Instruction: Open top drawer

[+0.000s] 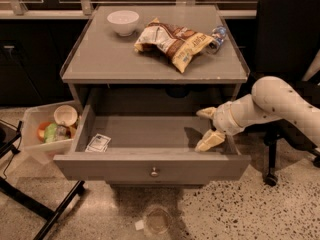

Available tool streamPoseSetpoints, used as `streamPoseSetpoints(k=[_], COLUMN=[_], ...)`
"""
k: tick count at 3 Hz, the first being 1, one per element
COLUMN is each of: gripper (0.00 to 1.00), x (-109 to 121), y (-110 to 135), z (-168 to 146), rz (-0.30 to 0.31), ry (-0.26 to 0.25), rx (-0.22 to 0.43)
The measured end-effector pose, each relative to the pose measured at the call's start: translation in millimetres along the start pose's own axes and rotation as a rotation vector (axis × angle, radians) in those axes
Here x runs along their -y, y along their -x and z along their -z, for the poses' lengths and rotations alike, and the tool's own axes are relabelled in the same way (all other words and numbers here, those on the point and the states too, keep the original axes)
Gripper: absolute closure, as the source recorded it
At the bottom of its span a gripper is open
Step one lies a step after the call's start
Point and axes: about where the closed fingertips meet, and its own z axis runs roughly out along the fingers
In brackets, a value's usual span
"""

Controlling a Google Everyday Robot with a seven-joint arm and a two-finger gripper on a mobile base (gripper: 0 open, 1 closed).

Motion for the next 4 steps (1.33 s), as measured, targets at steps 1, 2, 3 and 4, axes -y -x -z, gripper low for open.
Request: streamPoseSetpoints(k=[1, 2, 3, 4], gripper=[0.44, 0.67, 0.91, 0.87], x=[-33, -57, -78, -89], y=[7, 8, 4, 0], z=[11, 17, 15, 12], rz=[0.052, 0.091, 0.118, 0.130], ry=[0.040, 0.090, 0.156, 0.209], rx=[0.024, 0.025, 0.004, -0.027])
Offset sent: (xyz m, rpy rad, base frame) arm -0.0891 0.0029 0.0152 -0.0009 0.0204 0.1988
